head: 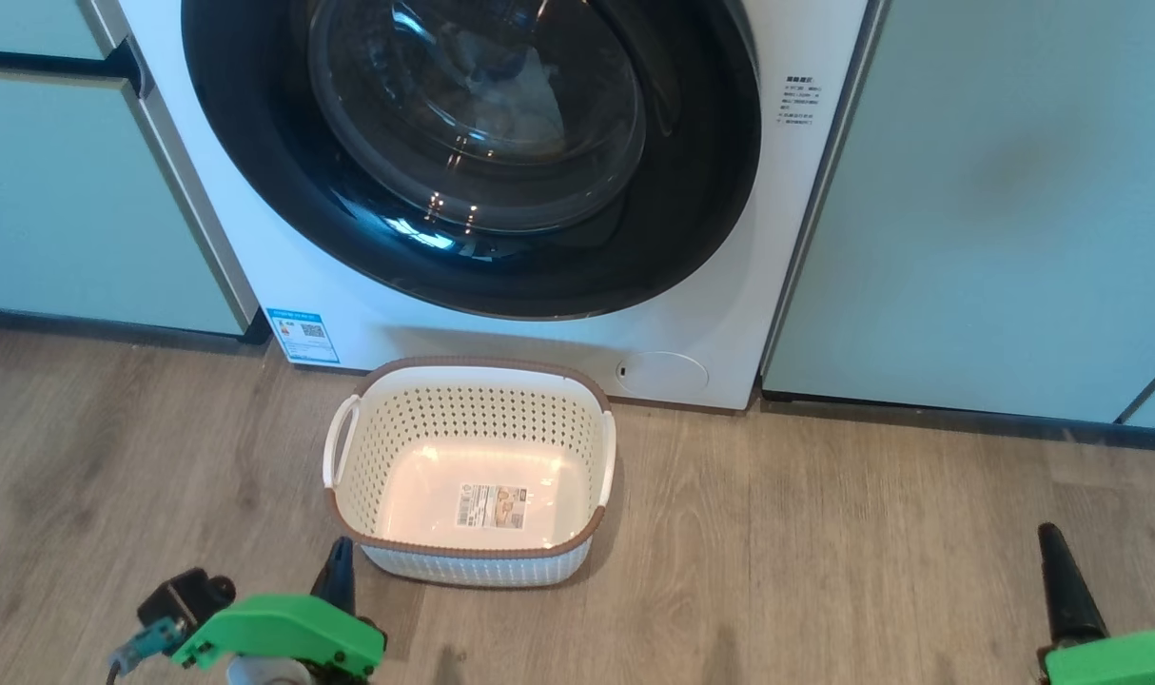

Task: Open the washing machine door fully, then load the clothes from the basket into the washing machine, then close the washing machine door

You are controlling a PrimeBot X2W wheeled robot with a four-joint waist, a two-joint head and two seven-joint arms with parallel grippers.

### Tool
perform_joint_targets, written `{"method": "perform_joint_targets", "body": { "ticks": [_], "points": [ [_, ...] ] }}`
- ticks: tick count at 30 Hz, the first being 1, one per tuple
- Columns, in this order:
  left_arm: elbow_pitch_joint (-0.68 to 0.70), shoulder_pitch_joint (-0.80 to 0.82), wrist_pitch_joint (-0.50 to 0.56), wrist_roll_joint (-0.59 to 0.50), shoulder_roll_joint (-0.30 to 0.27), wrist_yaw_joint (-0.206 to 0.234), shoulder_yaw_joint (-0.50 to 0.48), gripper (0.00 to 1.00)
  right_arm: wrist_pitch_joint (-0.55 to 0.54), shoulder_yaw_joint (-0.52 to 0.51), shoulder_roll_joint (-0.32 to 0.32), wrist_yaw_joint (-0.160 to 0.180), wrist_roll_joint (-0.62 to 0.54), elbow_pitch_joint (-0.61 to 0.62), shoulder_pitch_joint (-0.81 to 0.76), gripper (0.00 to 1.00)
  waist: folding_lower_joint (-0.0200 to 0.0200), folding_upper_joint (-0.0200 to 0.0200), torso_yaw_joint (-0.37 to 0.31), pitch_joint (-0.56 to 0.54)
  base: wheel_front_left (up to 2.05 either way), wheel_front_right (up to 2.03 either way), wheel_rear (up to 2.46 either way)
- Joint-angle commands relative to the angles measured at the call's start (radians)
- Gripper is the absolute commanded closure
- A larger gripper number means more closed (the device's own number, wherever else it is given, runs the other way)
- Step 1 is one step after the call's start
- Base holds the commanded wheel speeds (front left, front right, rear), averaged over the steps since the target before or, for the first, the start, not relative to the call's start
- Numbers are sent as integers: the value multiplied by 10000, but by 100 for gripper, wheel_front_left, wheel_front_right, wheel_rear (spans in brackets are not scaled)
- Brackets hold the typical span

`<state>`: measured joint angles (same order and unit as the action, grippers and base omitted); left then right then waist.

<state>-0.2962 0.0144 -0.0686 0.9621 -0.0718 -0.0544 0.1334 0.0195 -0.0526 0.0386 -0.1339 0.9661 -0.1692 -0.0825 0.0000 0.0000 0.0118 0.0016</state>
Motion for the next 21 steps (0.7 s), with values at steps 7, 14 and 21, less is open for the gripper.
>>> {"method": "perform_joint_targets", "body": {
  "ticks": [7, 14, 21],
  "points": [
    [366, 584, 267, 973, -15, -161, -543, 100, -158, 17, 277, 19, 1031, 160, 733, 100, 0, 0, -15, 2, 0, 0, 0],
    [386, 631, 468, 1746, 5, -244, -793, 100, -277, -17, 293, 21, 1821, 36, 890, 100, 0, 0, -29, 4, 0, 0, 0],
    [406, 679, 671, 2517, 25, -328, -1045, 100, -398, -54, 307, 23, 2608, -88, 1048, 100, 0, 0, -44, 6, 0, 0, 0]
  ]
}}
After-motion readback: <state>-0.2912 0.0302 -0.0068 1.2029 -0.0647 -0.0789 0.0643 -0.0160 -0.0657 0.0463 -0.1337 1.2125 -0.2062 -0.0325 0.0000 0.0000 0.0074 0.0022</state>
